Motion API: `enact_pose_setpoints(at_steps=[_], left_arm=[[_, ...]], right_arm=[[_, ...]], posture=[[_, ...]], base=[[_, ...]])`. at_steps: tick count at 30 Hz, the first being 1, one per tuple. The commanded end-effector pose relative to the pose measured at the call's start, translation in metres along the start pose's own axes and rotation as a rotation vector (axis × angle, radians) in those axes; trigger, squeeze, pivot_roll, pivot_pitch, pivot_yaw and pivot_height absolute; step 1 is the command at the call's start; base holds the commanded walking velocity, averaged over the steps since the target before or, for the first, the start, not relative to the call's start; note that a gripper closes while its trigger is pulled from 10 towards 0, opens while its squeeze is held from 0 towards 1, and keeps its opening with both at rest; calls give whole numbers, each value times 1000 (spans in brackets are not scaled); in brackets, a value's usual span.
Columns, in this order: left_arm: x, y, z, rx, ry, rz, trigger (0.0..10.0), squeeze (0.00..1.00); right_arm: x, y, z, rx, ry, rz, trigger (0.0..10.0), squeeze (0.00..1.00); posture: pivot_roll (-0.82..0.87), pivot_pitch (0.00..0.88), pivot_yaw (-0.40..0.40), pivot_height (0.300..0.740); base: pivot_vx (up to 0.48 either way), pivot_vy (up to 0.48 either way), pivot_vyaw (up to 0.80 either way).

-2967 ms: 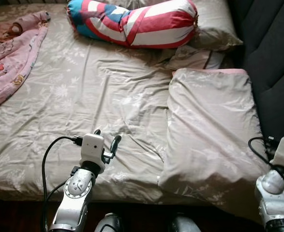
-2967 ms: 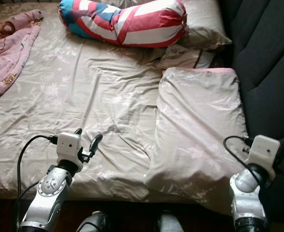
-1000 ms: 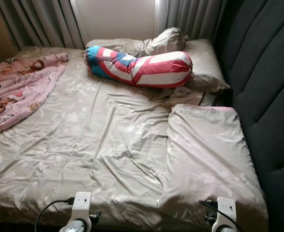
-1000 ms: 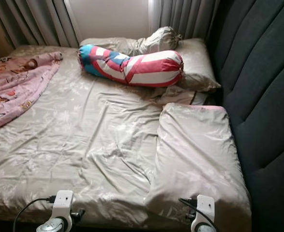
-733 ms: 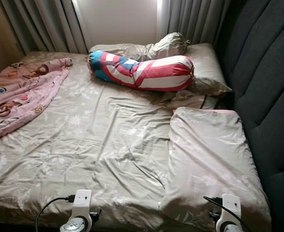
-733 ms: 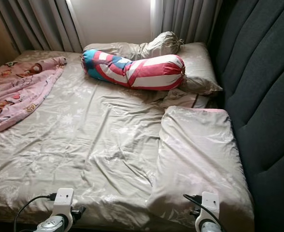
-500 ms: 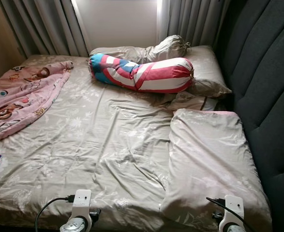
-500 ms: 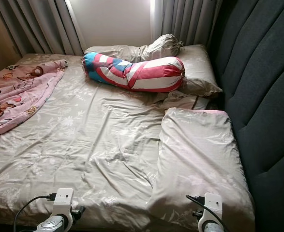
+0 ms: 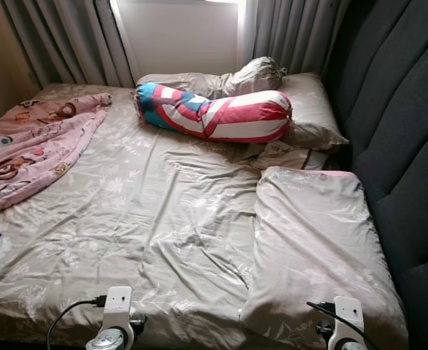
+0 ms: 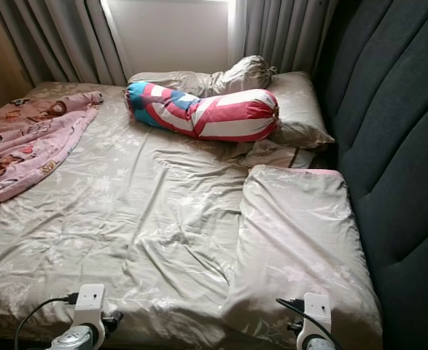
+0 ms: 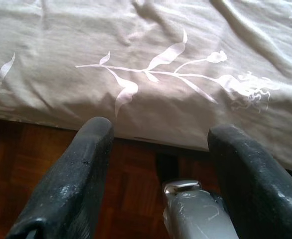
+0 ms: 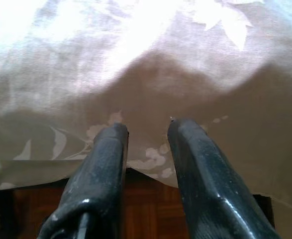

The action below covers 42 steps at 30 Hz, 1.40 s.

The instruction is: Clean up the room

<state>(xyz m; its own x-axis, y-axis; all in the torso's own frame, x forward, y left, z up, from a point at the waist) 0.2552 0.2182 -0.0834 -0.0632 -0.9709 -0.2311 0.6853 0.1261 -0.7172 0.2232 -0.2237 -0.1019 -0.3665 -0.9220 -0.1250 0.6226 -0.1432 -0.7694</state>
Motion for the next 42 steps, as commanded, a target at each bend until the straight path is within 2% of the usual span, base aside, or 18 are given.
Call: enact_pose_setpoints(at_steps=[1, 6, 11, 23, 29, 42], left_arm=[[-3, 0, -2, -20, -20, 16, 10000, 0], [-2, 0, -4, -37, -6, 12, 10000, 0], [-1, 0, -4, -44, -6, 12, 10000, 0], [-6, 0, -7, -54, -16, 17, 10000, 0], [-5, 0, -8, -59, -6, 15, 10000, 0], [-5, -1, -10, -67, -15, 19, 10000, 0]], right_arm=[[2, -1, -5, -12, 8, -3, 10000, 0], [17, -5, -17, -44, 20, -38, 10000, 0], [21, -5, -18, -43, 32, -52, 10000, 0], [11, -4, -18, -39, 43, -35, 10000, 0], [12, -5, -20, -43, 37, -35, 10000, 0], [12, -5, -22, -54, 8, -29, 10000, 0]], posture=[[-67, 50, -47, 740], [-78, 53, -40, 740], [-83, 53, -38, 740], [-71, 56, -32, 740], [-78, 51, -29, 740], [-80, 37, -33, 740]], base=[[0, 0, 0], [0, 0, 0], [0, 0, 0], [0, 0, 0], [0, 0, 0], [0, 356, 0]])
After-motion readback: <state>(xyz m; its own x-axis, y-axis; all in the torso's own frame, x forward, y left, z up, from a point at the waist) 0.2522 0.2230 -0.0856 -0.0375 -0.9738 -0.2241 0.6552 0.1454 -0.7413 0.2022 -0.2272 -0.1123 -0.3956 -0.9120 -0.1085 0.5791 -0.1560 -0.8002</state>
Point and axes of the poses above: a point about 5 cm out from each wrist's last joint towards the gripper, its own y axis pointing out of the wrist towards the gripper, its own z axis along the axis of the wrist's last joint, x = y × z, the point moved 4 cm from there along y, pointing out of the wrist towards the gripper, and after that the axes turned 13 degrees about y, right-handed, at the moved point
